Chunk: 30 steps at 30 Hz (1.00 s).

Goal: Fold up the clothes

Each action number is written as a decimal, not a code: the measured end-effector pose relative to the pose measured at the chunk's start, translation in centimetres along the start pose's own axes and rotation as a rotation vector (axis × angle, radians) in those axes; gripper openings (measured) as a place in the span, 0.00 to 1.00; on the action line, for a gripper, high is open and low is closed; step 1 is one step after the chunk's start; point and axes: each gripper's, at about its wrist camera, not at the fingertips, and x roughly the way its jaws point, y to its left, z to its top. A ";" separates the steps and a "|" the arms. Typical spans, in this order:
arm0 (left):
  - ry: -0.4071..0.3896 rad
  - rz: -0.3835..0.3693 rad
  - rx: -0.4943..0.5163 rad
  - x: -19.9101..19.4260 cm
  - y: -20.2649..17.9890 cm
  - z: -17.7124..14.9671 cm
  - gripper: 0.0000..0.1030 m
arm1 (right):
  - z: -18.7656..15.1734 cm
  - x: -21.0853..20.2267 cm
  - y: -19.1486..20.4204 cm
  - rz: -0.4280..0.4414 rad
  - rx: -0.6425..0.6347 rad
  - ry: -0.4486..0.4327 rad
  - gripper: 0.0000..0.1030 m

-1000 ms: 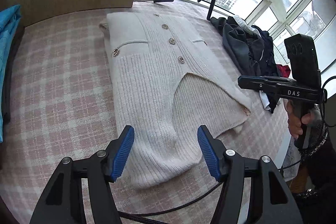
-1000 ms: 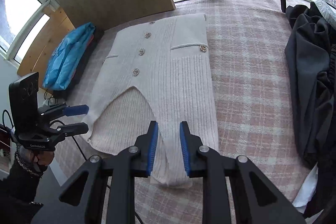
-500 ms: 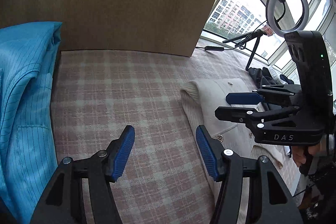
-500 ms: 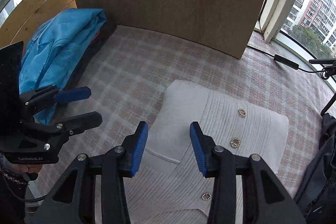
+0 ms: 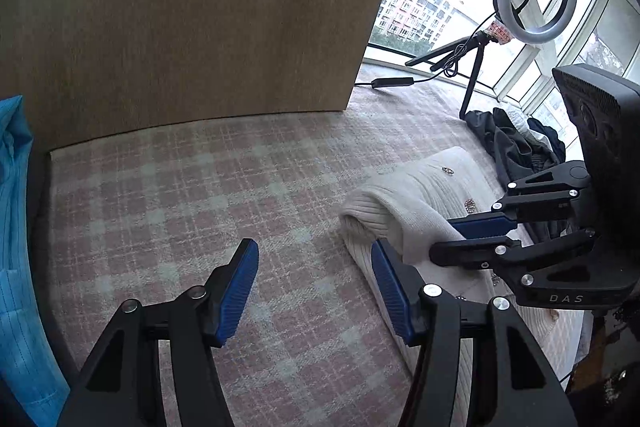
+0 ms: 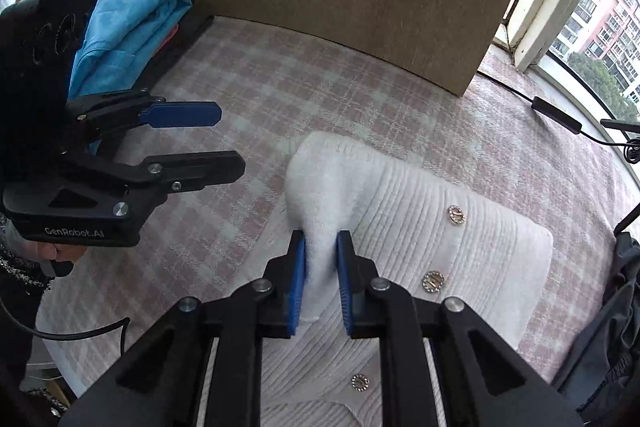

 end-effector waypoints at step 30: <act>0.166 -0.228 -0.124 -2.3 -3.0 -3.3 0.42 | -2.5 -5.9 -4.6 0.326 0.142 -0.179 0.16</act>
